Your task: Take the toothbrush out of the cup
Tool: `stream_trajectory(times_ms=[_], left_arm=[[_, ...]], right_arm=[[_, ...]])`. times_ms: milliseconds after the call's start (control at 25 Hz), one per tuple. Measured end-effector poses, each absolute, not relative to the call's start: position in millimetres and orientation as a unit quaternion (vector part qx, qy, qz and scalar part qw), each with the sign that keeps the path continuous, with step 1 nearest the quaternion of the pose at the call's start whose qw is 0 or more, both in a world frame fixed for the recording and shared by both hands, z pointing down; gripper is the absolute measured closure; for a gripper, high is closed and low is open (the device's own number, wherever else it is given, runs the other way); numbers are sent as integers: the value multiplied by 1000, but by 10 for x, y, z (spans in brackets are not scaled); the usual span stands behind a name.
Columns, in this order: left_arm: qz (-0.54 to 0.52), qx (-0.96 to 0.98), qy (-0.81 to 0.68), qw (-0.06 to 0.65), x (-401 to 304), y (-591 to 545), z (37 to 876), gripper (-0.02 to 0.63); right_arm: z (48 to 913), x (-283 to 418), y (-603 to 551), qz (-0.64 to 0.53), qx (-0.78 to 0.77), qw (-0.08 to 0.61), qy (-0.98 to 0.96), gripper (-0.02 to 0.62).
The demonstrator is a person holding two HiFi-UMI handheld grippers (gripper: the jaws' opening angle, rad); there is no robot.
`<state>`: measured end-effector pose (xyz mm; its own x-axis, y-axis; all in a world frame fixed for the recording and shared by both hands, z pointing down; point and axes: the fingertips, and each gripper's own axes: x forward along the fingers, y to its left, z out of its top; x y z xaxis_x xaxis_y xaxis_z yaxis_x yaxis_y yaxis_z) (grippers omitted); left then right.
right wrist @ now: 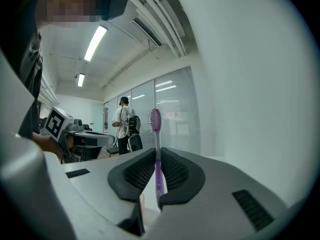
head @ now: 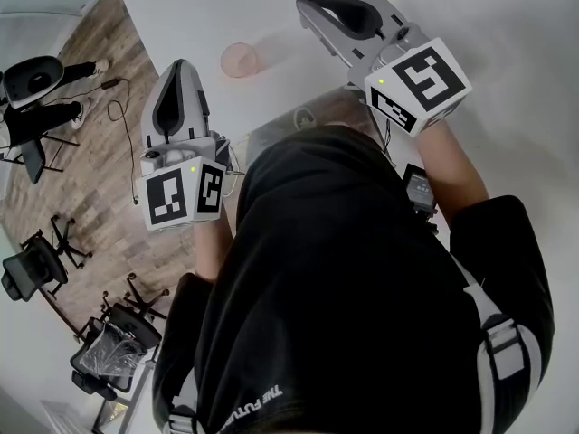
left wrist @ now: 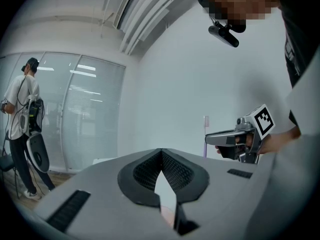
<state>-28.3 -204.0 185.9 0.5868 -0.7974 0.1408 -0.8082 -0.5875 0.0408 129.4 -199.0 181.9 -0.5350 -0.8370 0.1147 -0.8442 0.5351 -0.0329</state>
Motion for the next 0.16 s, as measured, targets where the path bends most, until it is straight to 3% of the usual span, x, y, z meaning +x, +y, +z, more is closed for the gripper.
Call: stream_trajectory(times_ms=[160], left_arm=[[53,889,-451,51,-230,-2071,1887,586]], right_arm=[[1855,1346,-2010,39,480,45,-875,548]])
